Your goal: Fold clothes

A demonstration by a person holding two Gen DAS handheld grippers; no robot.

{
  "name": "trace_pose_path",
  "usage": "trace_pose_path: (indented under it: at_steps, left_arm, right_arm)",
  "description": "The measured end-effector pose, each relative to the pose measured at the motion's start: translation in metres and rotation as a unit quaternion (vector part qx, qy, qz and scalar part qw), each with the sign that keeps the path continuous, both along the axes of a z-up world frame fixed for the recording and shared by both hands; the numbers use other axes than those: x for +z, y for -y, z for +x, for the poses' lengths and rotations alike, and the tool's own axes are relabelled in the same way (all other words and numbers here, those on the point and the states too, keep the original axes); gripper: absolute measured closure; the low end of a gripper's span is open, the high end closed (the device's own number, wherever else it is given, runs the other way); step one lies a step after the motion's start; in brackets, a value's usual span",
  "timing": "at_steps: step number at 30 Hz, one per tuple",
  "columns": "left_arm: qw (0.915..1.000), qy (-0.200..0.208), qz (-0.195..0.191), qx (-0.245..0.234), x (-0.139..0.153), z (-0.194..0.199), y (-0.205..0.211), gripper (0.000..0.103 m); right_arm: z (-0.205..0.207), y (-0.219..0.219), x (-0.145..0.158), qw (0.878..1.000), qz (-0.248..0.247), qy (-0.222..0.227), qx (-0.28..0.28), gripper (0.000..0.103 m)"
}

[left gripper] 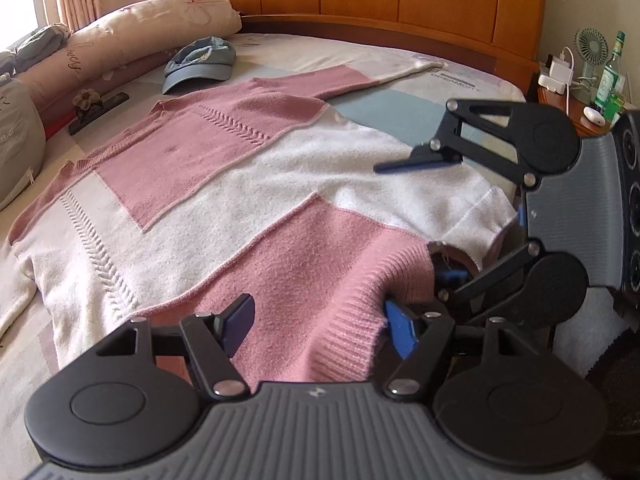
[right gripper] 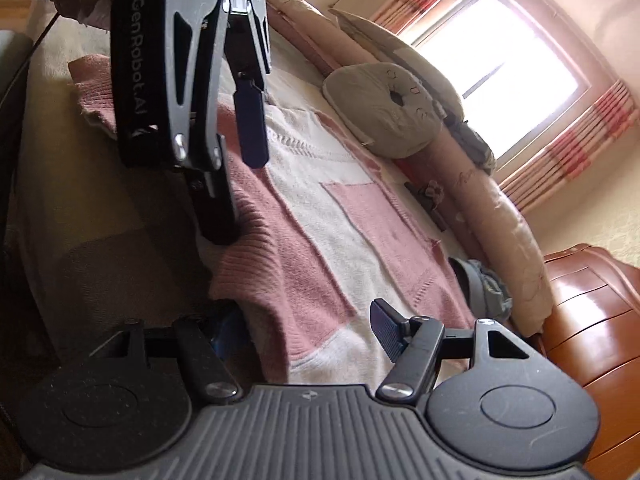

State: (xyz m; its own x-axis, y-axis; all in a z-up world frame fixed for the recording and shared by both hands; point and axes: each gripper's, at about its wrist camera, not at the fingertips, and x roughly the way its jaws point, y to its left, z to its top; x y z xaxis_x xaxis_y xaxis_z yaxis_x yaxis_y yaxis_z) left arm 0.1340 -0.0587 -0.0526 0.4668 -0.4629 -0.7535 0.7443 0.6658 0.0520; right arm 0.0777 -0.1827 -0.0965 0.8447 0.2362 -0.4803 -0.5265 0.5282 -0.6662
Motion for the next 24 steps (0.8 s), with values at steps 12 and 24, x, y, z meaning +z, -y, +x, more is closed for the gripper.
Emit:
trace_pose_path:
  at_steps: [12, 24]
  left_arm:
    - [0.9947, 0.078, 0.058, -0.034, -0.011, -0.03, 0.023, 0.026]
    - [0.9963, 0.078, 0.034, 0.012, -0.004, -0.023, 0.022, 0.03]
  right_arm:
    - [-0.011, 0.022, 0.032, 0.998, 0.064, -0.018, -0.008, 0.03]
    - [-0.014, -0.011, -0.004, 0.999, 0.012, 0.012, 0.044, 0.042]
